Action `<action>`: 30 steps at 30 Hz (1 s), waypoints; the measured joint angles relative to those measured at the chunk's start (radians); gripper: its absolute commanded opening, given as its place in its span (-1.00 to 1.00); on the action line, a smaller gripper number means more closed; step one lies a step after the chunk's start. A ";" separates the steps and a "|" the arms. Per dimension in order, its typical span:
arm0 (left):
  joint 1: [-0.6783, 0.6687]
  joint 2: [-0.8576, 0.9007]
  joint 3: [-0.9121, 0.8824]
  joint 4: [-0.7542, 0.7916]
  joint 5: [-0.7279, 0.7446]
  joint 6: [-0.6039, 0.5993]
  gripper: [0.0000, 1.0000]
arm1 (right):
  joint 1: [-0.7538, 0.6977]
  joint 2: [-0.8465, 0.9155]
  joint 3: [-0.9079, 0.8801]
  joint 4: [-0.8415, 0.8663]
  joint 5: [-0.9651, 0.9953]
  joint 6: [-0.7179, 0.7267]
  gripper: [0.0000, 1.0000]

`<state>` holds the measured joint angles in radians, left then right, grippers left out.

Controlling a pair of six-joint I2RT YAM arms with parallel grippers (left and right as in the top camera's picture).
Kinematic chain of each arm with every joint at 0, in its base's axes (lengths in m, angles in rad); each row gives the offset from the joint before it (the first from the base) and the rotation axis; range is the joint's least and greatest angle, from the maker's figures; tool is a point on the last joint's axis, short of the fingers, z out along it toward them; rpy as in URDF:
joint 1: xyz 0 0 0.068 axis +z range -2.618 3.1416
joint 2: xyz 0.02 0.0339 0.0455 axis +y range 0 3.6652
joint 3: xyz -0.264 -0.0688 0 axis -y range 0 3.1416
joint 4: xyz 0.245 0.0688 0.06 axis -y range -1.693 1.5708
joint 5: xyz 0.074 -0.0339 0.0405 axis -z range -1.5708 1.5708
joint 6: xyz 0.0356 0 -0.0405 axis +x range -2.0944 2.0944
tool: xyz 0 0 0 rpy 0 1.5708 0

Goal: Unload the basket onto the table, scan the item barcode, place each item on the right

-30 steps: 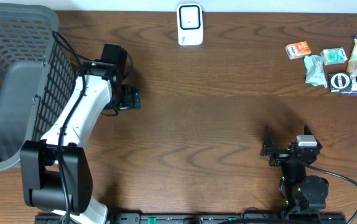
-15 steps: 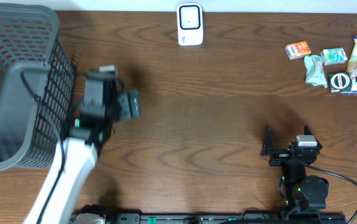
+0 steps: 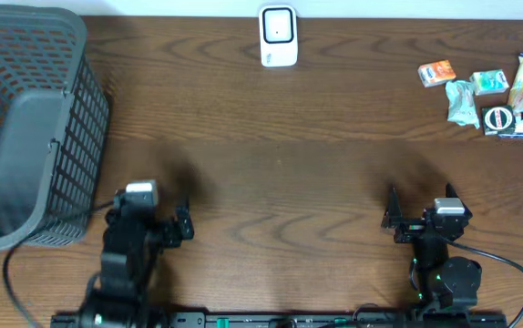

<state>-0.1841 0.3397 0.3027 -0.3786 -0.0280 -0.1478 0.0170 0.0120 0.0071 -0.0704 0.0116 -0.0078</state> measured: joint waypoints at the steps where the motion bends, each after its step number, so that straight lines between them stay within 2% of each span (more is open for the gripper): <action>1: 0.000 -0.047 -0.020 0.001 0.000 0.000 0.96 | 0.000 0.000 0.000 0.000 0.000 0.000 0.99; 5: 0.000 -0.185 -0.108 0.025 0.000 -0.001 0.95 | 0.000 0.000 0.000 0.000 0.000 0.000 0.99; 12: 0.010 -0.311 -0.213 0.184 0.000 -0.001 0.96 | 0.000 0.000 0.000 0.000 0.000 0.000 0.99; 23: 0.095 -0.329 -0.292 0.448 0.000 -0.001 0.96 | 0.000 0.000 0.000 0.000 0.000 0.000 0.99; 30: 0.131 -0.329 -0.294 0.451 0.000 -0.001 0.95 | 0.000 0.000 0.000 0.000 0.000 0.000 0.99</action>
<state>-0.0528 0.0109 0.0082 0.0719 -0.0280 -0.1490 0.0170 0.0116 0.0071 -0.0708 0.0116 -0.0074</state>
